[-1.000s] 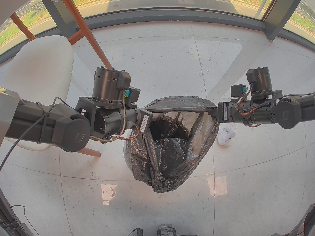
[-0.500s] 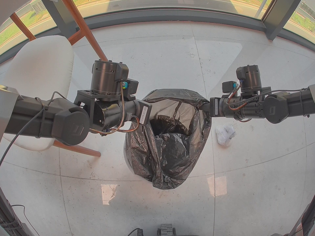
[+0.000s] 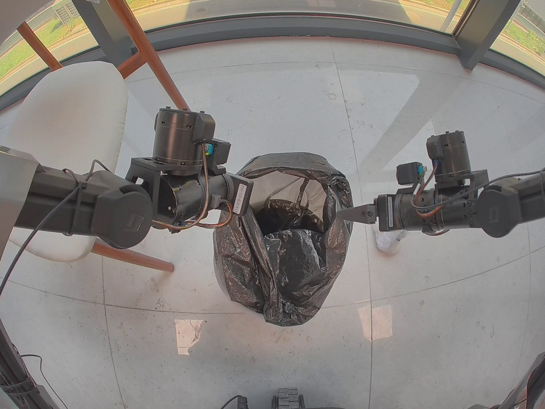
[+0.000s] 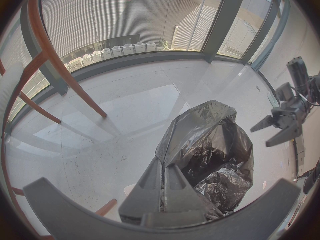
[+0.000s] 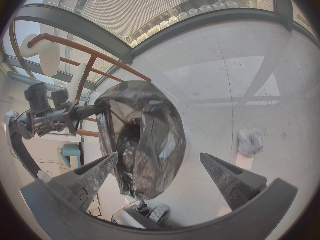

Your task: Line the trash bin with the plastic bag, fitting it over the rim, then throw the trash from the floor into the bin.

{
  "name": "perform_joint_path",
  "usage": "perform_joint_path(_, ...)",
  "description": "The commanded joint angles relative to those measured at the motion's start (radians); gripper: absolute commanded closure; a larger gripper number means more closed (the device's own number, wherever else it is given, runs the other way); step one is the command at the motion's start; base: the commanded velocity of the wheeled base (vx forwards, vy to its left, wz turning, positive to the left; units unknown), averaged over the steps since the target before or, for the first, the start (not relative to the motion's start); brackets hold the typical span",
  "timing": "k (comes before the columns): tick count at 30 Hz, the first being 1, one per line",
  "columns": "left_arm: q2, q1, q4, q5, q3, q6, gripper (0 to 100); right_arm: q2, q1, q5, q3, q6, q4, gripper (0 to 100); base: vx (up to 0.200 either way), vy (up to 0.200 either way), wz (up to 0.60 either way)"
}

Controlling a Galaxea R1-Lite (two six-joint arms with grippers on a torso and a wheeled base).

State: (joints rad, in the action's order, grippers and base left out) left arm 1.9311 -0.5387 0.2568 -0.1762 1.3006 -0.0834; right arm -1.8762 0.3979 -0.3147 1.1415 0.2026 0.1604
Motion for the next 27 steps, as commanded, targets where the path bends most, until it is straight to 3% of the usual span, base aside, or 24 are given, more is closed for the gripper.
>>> perform_joint_path(1,0.028,0.02,-0.001,0.003,0.002,0.002,100,0.123,-0.007,-0.011,-0.129,0.0,0.004,0,0.0,0.0,0.0)
perform_joint_path(16,0.062,0.085,-0.004,0.029,0.0,0.039,100,0.184,-0.007,-0.003,-0.451,0.011,0.406,0,0.0,0.0,0.0)
perform_joint_path(26,0.069,0.109,-0.004,0.04,0.003,0.036,100,0.198,-0.007,-0.001,-0.47,0.011,0.426,0,0.0,0.0,0.0)
perform_joint_path(27,0.069,0.111,-0.004,0.04,0.0,0.034,0,0.198,-0.007,-0.001,-0.47,0.012,0.426,0,0.0,0.0,0.0)
